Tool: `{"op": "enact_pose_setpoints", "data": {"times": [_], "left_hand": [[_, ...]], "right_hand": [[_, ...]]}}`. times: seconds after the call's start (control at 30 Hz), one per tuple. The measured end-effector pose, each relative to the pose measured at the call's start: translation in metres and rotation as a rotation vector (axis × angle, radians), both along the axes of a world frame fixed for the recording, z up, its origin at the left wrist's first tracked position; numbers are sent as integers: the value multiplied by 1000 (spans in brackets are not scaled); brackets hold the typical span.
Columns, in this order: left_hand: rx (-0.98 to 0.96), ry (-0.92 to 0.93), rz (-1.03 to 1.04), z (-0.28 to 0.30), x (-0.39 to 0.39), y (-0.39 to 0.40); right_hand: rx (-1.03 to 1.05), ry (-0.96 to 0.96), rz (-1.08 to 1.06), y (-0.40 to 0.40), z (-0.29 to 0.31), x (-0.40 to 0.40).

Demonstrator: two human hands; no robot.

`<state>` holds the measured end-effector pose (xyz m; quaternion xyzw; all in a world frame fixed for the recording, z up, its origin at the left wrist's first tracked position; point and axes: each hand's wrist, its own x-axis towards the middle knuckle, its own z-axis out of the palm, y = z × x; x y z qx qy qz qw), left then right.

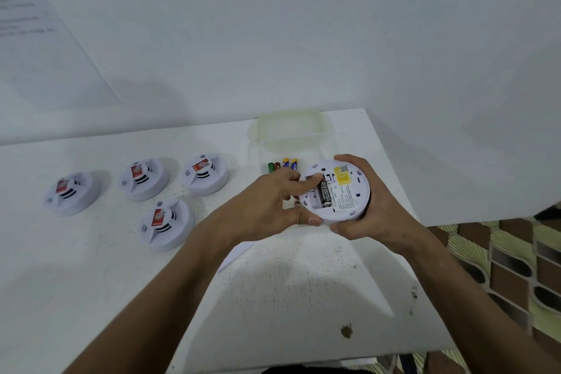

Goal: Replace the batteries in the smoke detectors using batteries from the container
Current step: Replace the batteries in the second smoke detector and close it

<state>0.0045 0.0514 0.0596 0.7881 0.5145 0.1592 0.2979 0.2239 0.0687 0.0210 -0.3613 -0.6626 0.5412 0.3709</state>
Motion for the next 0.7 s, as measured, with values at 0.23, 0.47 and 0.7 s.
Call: {"op": "enact_pose_setpoints", "data": {"times": [0.23,0.47,0.7], "left_hand": [[100,-227,335,-11,-21,8],[-98,229,460,-41,-24,21],[-238,381,449,-47,-13,29]], "right_hand": [[-2,37,-89,6,-1,2],[-15,0,-75,4,-11,9],[-5,-32,-55,1,-15,8]]}}
